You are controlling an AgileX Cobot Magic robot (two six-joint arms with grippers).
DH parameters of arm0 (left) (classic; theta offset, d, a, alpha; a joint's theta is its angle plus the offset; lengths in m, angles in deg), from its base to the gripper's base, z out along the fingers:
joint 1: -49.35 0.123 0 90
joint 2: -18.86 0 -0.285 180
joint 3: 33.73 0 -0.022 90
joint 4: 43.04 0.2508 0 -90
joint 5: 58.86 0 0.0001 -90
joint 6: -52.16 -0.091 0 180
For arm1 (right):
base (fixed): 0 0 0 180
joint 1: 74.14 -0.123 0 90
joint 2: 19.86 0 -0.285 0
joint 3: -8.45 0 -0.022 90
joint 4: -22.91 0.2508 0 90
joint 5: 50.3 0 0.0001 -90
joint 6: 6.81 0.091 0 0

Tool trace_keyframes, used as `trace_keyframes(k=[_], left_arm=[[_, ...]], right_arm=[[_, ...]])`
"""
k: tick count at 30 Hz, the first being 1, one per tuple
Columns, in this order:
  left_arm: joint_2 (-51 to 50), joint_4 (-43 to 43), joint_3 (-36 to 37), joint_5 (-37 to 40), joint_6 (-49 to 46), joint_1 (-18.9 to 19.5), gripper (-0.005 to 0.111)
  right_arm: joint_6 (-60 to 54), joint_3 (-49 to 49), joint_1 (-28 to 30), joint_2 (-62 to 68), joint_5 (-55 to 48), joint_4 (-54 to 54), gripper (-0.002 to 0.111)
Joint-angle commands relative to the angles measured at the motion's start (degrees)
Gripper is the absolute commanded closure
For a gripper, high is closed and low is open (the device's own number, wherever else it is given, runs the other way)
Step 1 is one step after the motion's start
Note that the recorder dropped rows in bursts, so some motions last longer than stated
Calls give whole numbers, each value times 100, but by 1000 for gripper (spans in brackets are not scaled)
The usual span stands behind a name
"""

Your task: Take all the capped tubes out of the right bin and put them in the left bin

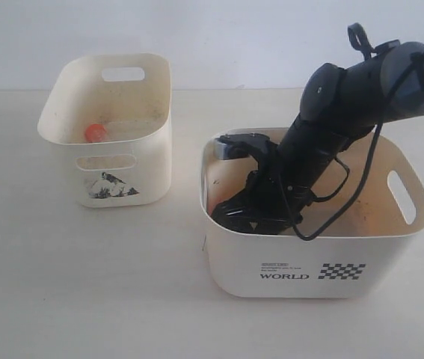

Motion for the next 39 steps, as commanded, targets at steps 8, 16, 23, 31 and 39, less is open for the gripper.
trace_keyframes(k=[8, 16, 23, 31, 39], left_arm=[[-3, 13, -21, 2, 54, 2, 102], [-3, 13, -21, 2, 54, 2, 102], [-3, 13, -21, 2, 54, 2, 102], [-3, 13, -21, 2, 54, 2, 102], [-3, 13, -21, 2, 54, 2, 102]], right_arm=[[-175, 24, 4, 125, -263, -48, 108], [-210, 24, 4, -299, -314, -175, 108], [-172, 24, 4, -750, -512, -251, 108], [-62, 24, 4, -1164, -580, -514, 108], [-14, 24, 4, -1302, -587, -580, 108]])
